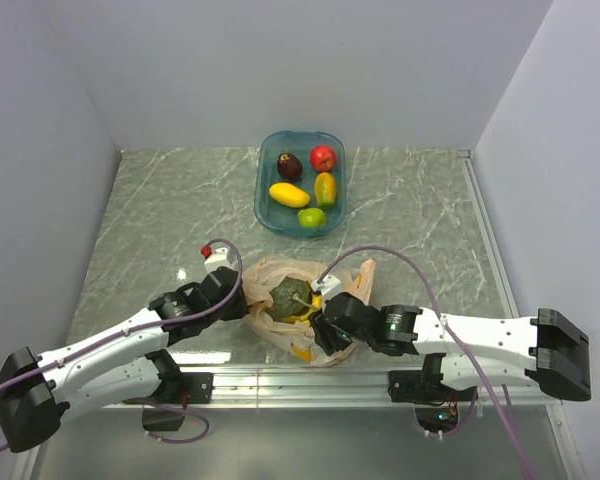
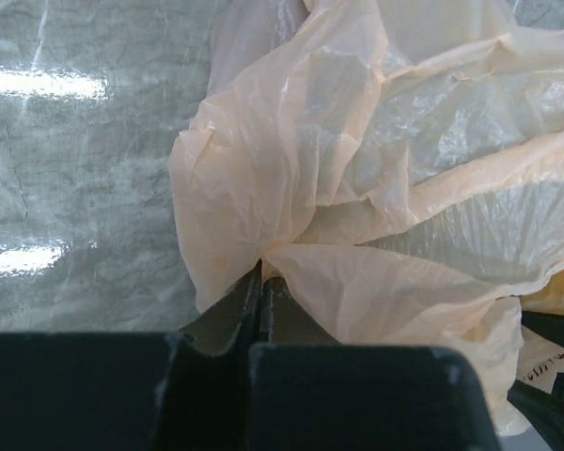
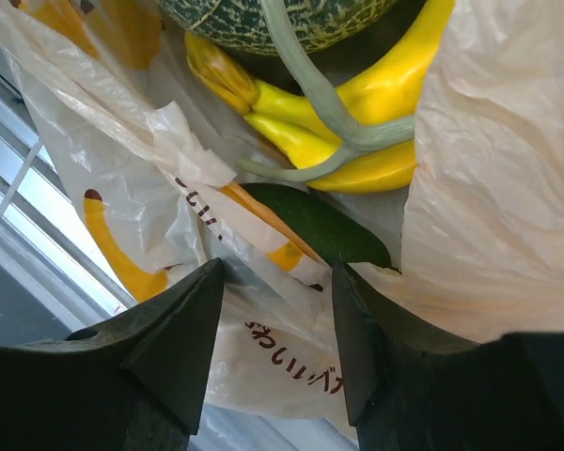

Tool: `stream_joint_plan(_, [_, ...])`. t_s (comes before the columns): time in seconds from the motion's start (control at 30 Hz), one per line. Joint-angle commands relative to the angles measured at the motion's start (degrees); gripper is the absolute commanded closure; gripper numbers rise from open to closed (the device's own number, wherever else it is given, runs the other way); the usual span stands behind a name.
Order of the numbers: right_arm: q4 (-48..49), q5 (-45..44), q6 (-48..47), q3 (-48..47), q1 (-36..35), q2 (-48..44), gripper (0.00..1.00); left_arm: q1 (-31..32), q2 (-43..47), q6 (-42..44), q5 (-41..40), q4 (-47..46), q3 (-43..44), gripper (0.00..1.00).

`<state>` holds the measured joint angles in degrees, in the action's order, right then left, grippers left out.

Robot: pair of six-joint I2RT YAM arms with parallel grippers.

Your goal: Untie the knot of the plastic bag and take out the fruit

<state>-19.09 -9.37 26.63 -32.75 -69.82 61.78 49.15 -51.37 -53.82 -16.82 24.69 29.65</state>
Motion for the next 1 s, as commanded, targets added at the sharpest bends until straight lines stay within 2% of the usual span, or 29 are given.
stream_joint_plan(0.0, [-4.6, -1.9, 2.4, -3.4, -2.1, 0.4, 0.43, -0.1, -0.7, 0.7, -0.5, -0.7, 2.6, 0.99])
stream_joint_plan(0.13, [-6.7, -7.1, -2.7, -10.2, -2.1, -2.4, 0.41, -0.1, -0.7, 0.9, -0.4, -0.5, 2.7, 0.99])
stream_joint_plan(0.23, [-4.2, -10.3, -8.0, -12.9, -0.9, -2.5, 0.37, 0.0, 0.0, 0.6, -0.7, -0.4, 2.4, 1.0])
stream_joint_plan(0.37, [-1.2, -9.4, -13.8, -14.4, 1.6, 2.3, 0.35, -0.1, 1.0, 0.5, -1.0, 0.1, 2.3, 1.0])
stream_joint_plan(0.53, [4.9, -6.9, -16.0, -13.3, 3.0, 8.4, 0.35, 0.0, 1.6, 0.3, -1.4, 0.5, 2.3, 1.0])
stream_joint_plan(0.7, [7.5, -4.5, -16.5, -12.7, 3.8, 12.0, 0.41, 0.1, 1.2, 0.5, -1.9, 0.8, 2.9, 0.99])
stream_joint_plan(0.73, [8.2, -4.3, -17.0, -12.3, 3.7, 12.0, 0.44, 0.0, 1.1, 0.4, -2.1, 0.9, 2.9, 1.0])
stream_joint_plan(0.77, [8.5, -4.0, -17.2, -11.9, 3.8, 12.0, 0.54, 0.0, 1.0, 0.2, -2.3, 1.0, 2.9, 1.0])
stream_joint_plan(0.83, [8.7, -3.7, -17.9, -11.1, 3.8, 11.5, 0.67, 0.0, 0.8, -0.1, -3.0, 1.1, 3.0, 1.0])
stream_joint_plan(0.87, [8.5, -3.7, -18.1, -10.9, 3.9, 11.3, 0.8, 0.0, 0.8, -0.3, -3.0, 1.2, 3.0, 1.0])
stream_joint_plan(0.93, [8.1, -3.3, -18.5, -10.2, 3.8, 9.9, 0.9, 0.0, 0.7, -0.8, -3.5, 1.2, 3.2, 0.99])
stream_joint_plan(0.97, [8.0, -3.0, -18.6, -10.0, 3.7, 9.2, 1.0, 0.0, 0.5, -0.9, -3.7, 1.6, 3.3, 0.99])
